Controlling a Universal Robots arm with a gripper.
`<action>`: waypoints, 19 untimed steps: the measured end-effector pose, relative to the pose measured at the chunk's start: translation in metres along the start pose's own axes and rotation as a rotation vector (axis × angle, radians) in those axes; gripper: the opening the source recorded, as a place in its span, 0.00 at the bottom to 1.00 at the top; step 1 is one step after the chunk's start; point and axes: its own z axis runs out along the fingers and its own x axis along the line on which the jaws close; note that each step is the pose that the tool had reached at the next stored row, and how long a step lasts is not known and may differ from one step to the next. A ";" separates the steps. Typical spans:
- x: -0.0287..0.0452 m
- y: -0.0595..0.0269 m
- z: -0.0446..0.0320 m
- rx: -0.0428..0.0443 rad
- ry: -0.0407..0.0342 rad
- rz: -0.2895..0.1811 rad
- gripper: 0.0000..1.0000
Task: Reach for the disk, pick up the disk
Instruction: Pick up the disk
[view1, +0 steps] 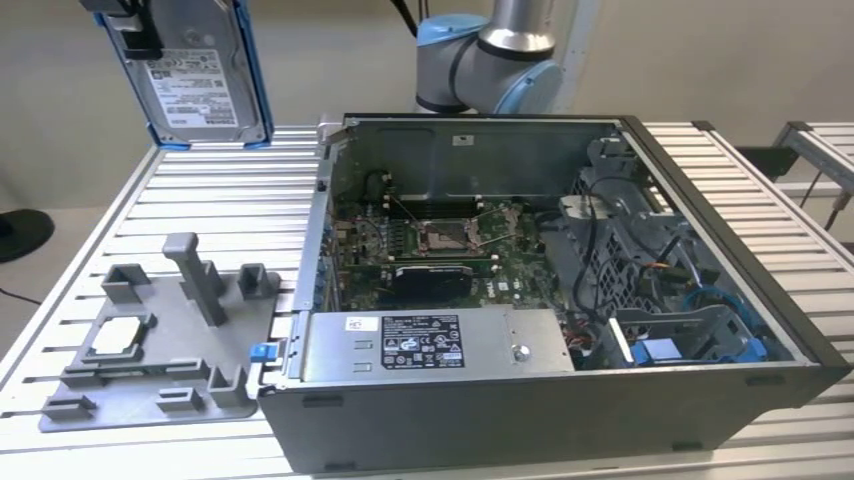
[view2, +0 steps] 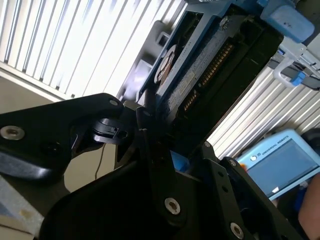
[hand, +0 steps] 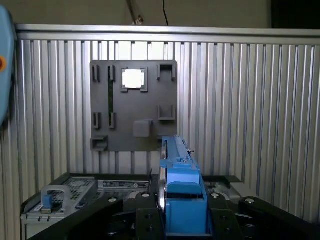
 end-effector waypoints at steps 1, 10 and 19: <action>0.0000 -0.0020 0.0000 0.0000 0.0000 0.000 0.00; -0.0002 -0.0226 -0.0001 0.0000 0.0000 0.000 0.00; -0.0003 -0.0475 -0.0002 0.0000 0.0000 0.000 0.00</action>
